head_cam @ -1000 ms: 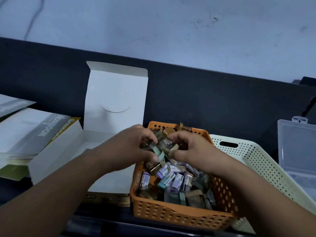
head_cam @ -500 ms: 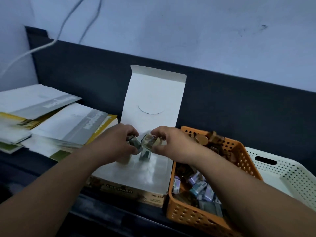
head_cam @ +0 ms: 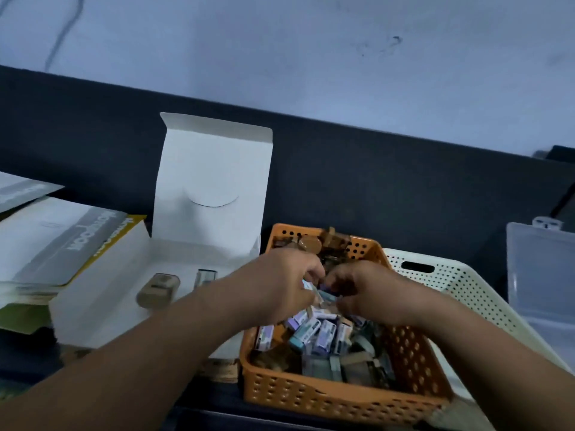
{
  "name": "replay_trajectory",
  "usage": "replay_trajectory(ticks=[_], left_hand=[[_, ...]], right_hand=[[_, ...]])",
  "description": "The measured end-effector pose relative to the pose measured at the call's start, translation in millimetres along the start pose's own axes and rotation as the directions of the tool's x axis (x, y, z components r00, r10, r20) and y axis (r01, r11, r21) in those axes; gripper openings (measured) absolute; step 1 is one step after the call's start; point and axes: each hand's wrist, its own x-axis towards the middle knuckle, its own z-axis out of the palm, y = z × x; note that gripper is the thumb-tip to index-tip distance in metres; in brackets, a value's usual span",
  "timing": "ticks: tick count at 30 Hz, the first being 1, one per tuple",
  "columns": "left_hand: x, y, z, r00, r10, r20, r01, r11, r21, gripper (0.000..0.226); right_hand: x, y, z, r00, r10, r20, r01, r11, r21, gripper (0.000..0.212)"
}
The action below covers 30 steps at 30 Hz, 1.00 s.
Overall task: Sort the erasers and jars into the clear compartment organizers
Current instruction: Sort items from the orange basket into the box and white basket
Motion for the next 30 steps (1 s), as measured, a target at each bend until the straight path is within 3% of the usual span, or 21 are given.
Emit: replay_trajectory(ticks=[5,10,14,21,26,30], left_hand=[[18.0,10.1,27.8,0.923,-0.132,0.361,0.056,0.975,0.214,0.038],[16.8,6.0,39.3,0.906,-0.178,0.383,0.049,0.945,0.324,0.034],[14.9,5.7,41.2,0.901,-0.184,0.392,0.116,0.975,0.191,0.047],[15.7,3.8,42.1,0.964,-0.174,0.199,0.166,0.985,0.056,0.021],[25.9,17.3,28.3,0.983,-0.173,-0.067,0.167,0.982,-0.084,0.026],[43.2,47.5,23.2,0.980,-0.152,-0.127,0.110,0.952,-0.287,0.026]], right_hand=[[-3.8,9.7,17.5,0.992,0.007,0.126,-0.001,0.999,-0.055,0.034],[3.4,14.0,23.6,0.983,0.052,0.176,-0.061,0.997,0.049,0.050],[7.7,14.6,23.2,0.979,0.090,0.180,-0.090,0.996,-0.003,0.032],[4.1,13.1,22.5,0.991,0.077,0.106,-0.082,0.996,0.046,0.016],[-15.9,13.5,-4.6,0.984,0.067,-0.163,-0.033,0.979,0.204,0.015],[-47.8,38.7,-34.2,0.928,0.148,-0.341,-0.041,0.952,0.302,0.018]])
